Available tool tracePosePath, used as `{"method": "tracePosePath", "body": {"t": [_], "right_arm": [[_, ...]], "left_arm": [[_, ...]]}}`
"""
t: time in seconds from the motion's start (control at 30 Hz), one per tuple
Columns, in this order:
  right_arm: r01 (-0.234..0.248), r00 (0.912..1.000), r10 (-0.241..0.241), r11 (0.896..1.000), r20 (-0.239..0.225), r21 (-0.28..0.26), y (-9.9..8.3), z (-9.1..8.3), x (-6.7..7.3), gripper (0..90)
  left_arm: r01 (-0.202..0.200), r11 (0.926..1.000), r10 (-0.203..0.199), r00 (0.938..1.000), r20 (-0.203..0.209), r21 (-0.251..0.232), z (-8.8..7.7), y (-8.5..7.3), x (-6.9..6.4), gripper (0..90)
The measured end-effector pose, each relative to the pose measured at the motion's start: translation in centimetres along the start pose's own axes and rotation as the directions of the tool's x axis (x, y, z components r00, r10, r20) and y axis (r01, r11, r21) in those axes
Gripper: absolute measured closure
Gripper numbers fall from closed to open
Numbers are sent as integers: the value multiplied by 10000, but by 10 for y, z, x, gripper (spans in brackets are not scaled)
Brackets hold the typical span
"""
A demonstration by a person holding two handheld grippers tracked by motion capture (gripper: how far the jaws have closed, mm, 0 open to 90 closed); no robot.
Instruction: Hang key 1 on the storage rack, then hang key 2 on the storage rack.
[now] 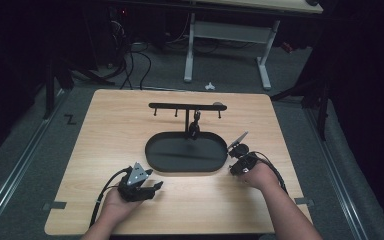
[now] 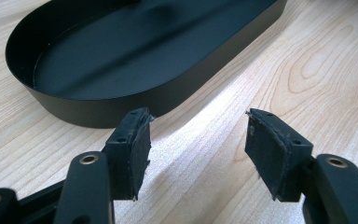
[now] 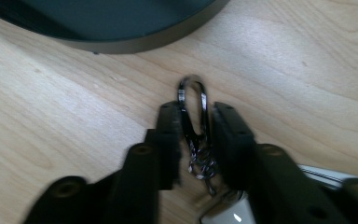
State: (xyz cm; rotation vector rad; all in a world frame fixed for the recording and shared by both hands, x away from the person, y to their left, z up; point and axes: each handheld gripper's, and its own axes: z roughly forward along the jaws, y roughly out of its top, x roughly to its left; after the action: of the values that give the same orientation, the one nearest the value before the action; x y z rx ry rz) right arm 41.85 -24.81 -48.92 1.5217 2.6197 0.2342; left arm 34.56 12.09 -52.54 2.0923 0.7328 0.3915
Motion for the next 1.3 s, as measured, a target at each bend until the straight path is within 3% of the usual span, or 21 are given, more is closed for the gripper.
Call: {"method": "tracePosePath", "body": {"t": [0.07,0.27,0.63,0.97,1.3], "right_arm": [[51,10000,-51,10000,57,36,0,0,-1,854],[73,10000,-73,9999,3,107,0,-3,-1,862],[9,10000,-5,9974,67,-727,1,-49,-2,863],[-262,9991,219,9923,-364,-1208,9,-78,-2,863],[-168,9992,108,9875,-386,-1564,19,-104,-2,863]], "left_arm": [[-4,10000,4,10000,10,-7,0,0,0,406],[-17,10000,17,10000,32,13,0,0,0,407],[-118,9999,118,9999,98,-16,4,3,-3,408],[-116,9999,116,9999,75,-41,3,2,-2,407],[-48,10000,48,10000,-35,-20,-2,0,0,407]]}}
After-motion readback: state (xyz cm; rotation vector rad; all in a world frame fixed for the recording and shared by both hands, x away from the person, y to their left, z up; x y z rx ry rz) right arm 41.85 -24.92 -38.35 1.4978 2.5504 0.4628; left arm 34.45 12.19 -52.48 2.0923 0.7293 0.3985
